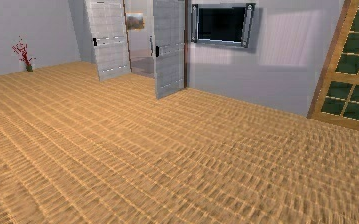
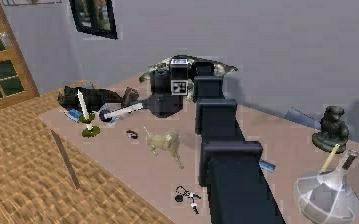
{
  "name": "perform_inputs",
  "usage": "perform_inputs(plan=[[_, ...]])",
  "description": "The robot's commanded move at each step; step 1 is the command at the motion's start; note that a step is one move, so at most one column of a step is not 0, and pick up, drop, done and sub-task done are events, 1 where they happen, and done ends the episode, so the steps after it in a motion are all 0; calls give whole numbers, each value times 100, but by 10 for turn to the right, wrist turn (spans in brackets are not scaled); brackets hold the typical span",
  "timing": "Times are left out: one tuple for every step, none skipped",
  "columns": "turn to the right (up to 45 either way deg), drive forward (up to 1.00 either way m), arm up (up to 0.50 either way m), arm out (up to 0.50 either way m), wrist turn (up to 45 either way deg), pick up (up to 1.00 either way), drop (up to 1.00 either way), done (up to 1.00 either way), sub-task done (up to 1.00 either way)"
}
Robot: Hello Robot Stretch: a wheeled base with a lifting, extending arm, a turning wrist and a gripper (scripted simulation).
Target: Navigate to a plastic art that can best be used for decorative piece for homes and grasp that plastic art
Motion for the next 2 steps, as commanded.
perform_inputs(plan=[[0,0,0,0,420,0,0,0,0],[0,0,-18,0,0,0,0,0,0]])
